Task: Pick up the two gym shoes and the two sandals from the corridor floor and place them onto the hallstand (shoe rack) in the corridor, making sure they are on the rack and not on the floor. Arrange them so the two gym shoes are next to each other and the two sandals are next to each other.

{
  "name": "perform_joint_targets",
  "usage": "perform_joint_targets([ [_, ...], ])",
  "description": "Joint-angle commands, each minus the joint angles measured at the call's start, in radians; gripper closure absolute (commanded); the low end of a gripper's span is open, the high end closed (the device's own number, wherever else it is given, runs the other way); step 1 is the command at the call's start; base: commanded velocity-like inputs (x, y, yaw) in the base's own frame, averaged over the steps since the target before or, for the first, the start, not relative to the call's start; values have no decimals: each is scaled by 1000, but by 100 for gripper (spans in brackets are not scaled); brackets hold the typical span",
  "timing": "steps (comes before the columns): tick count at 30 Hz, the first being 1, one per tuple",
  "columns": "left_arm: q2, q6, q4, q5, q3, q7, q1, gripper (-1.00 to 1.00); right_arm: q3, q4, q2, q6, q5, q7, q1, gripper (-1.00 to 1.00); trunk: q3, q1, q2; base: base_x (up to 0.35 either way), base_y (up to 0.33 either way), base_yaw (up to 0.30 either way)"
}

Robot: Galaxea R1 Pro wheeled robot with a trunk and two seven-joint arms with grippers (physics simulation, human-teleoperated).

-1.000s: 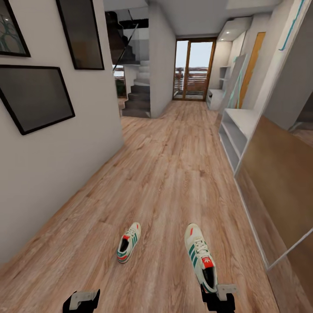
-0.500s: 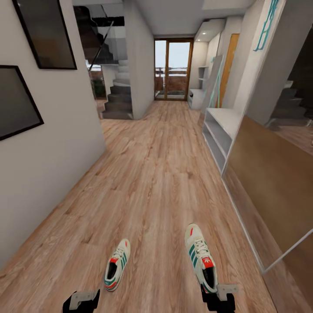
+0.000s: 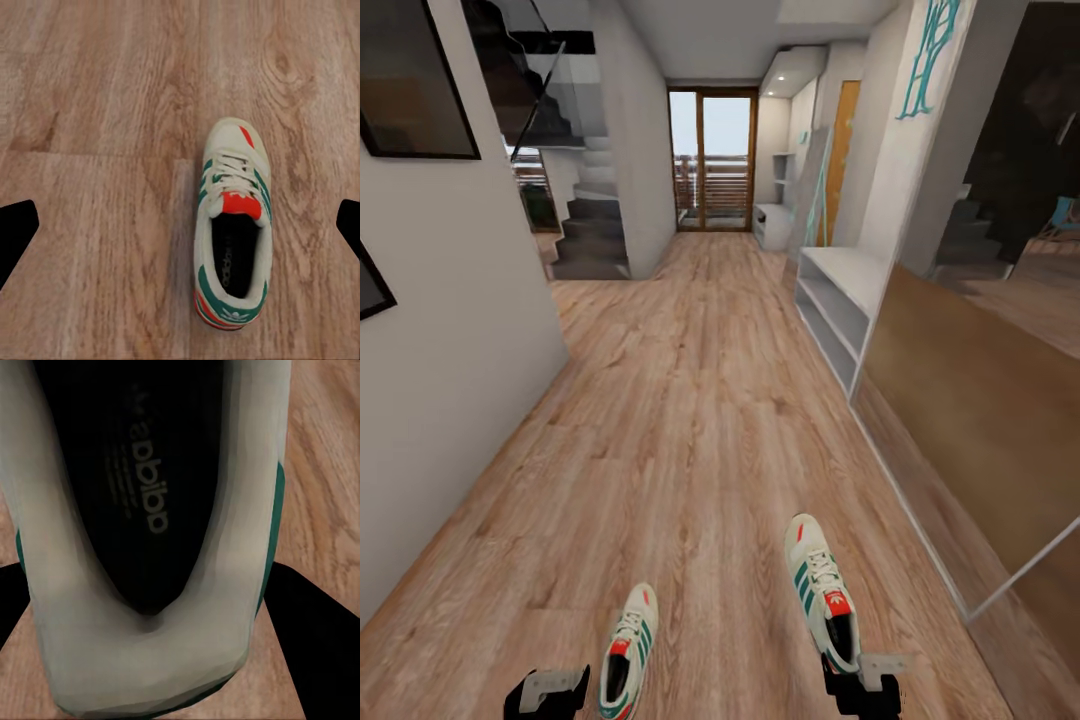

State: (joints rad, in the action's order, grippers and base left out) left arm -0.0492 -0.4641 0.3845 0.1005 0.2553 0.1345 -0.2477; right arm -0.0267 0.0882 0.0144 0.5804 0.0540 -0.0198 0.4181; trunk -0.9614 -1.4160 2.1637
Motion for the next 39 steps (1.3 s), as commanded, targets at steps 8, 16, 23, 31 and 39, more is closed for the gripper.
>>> perform_joint_targets([
  [8, -5, 69, 4, 21, 7, 11, -19, -100, -1, 176, 3, -73, 10, 1, 1, 100, -1, 0, 0, 78, 259, -20],
  [16, 19, 274, 4, 141, -16, 18, -134, -100, -2, 565, 7, -439, 7, 3, 1, 100, -1, 0, 0, 4, 15, 0],
  [23, 19, 270, 2, 169, -26, 19, -139, -100, -1, 682, 9, -485, 8, 6, 1, 100, -1, 0, 0, 0, 0, 0],
  [31, 20, 241, 2, 171, -35, 20, -136, -100, -1, 676, 9, -488, 9, 6, 1, 100, 1, 0, 0, 0, 0, -109],
  [39, 18, 240, 2, 170, -40, 20, -137, -100, 0, 650, 7, -488, 7, 6, 1, 100, -3, -8, 14, 0, 0, -139],
])
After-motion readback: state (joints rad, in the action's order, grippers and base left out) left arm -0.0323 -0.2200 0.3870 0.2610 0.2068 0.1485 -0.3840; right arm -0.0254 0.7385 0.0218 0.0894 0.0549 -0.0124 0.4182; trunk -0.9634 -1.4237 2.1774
